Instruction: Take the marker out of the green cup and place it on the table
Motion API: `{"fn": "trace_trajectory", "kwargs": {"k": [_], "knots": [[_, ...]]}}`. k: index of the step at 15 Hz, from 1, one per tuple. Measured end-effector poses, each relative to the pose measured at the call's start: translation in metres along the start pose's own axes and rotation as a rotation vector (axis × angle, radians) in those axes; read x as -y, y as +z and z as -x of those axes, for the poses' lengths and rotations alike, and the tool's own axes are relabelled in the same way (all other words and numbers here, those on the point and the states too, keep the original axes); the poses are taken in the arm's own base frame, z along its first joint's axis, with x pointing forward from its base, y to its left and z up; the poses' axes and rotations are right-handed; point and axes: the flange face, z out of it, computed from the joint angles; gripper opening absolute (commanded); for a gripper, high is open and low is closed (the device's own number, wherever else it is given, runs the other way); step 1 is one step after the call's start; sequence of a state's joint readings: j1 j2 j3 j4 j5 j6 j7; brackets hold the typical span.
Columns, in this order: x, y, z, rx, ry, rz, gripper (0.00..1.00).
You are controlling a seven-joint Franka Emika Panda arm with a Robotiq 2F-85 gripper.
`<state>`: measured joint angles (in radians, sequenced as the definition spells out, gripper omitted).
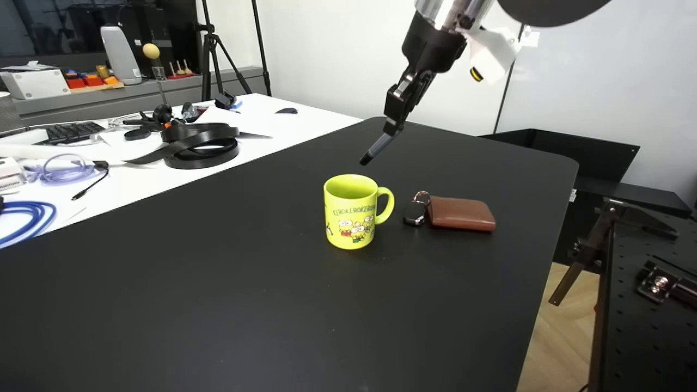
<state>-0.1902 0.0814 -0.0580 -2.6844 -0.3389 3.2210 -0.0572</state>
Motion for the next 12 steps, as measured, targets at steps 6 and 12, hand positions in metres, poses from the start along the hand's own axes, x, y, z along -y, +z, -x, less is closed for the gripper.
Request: {"fn": "trace_trajectory", "kwargs": {"k": [6, 12], "knots": [[0.022, 0.057, 0.031, -0.011, 0.017, -0.094, 0.06], [-0.003, 0.071, 0.036, -0.021, 0.034, -0.109, 0.62]]}}
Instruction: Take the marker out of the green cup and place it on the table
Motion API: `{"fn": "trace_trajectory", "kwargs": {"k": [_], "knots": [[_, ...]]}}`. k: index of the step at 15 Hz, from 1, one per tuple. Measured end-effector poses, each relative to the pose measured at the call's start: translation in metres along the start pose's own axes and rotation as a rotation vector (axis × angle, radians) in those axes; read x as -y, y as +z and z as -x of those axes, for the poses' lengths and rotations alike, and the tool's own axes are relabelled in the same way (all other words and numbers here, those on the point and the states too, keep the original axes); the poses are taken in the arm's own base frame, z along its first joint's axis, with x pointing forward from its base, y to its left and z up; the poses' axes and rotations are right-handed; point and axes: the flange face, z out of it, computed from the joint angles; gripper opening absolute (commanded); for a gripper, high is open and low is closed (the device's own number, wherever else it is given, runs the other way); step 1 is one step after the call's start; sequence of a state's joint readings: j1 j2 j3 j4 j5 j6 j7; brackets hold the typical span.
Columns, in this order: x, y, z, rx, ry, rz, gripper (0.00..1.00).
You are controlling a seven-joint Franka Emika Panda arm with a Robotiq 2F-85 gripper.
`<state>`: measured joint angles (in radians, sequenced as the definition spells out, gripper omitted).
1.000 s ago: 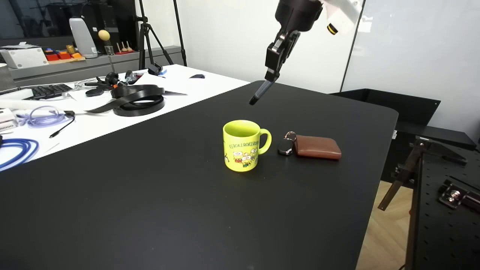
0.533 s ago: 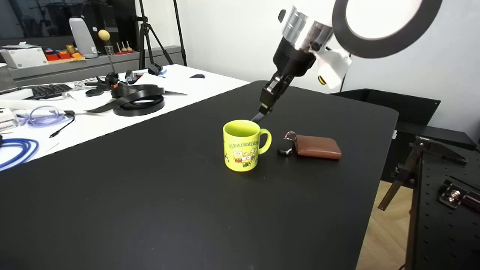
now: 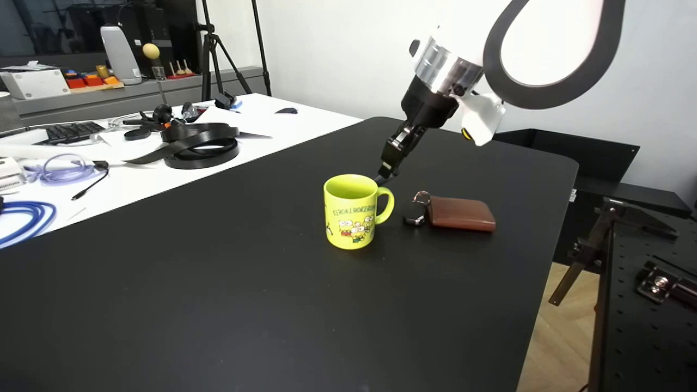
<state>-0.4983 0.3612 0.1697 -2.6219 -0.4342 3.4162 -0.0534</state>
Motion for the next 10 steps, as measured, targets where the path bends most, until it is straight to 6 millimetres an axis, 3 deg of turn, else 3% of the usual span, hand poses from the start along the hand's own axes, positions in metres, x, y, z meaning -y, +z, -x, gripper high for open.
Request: {"fn": "trace_trajectory", "kwargs": {"k": [5, 10], "knots": [[-0.012, 0.003, 0.004, 0.022, 0.021, -0.007, 0.95], [0.004, 0.006, 0.005, 0.136, 0.053, -0.074, 1.0]]}}
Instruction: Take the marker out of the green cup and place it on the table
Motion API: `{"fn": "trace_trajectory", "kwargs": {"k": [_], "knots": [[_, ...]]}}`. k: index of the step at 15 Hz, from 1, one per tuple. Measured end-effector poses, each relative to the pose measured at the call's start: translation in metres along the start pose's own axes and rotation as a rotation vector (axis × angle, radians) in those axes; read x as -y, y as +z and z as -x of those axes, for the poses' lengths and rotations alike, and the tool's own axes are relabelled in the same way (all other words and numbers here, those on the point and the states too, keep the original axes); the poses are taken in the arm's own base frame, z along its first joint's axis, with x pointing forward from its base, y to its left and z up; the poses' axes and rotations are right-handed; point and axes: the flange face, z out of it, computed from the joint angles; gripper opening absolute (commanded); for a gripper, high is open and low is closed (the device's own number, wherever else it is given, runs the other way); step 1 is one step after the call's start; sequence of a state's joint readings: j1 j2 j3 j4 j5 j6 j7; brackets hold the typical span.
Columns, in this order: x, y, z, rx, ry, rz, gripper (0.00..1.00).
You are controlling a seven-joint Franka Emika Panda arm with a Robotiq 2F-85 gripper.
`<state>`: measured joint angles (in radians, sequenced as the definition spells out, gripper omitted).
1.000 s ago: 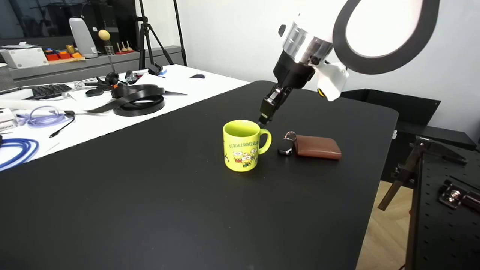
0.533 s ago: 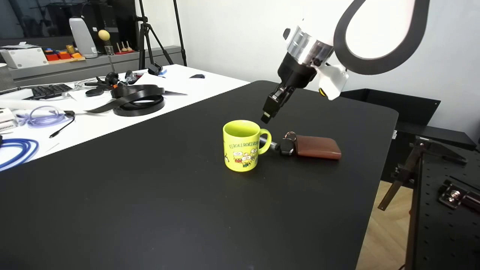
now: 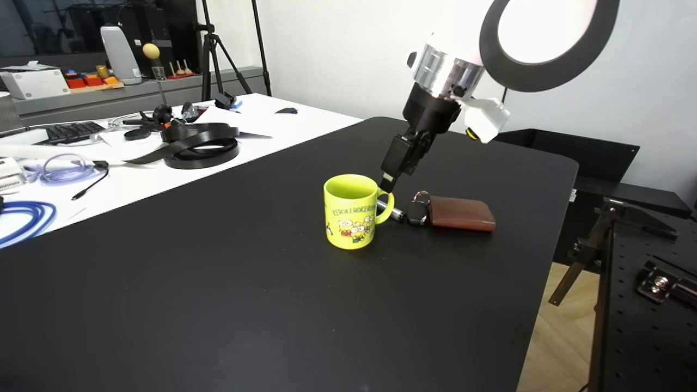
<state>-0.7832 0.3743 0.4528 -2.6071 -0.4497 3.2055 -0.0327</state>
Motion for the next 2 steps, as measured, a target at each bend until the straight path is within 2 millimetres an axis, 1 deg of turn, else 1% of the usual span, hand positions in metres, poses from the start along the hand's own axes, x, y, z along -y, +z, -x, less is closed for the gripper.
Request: {"fn": "trace_trajectory", "kwargs": {"k": [2], "knots": [[0.0094, -0.0029, -0.0029, 0.046, 0.009, -0.031, 1.0]]}}
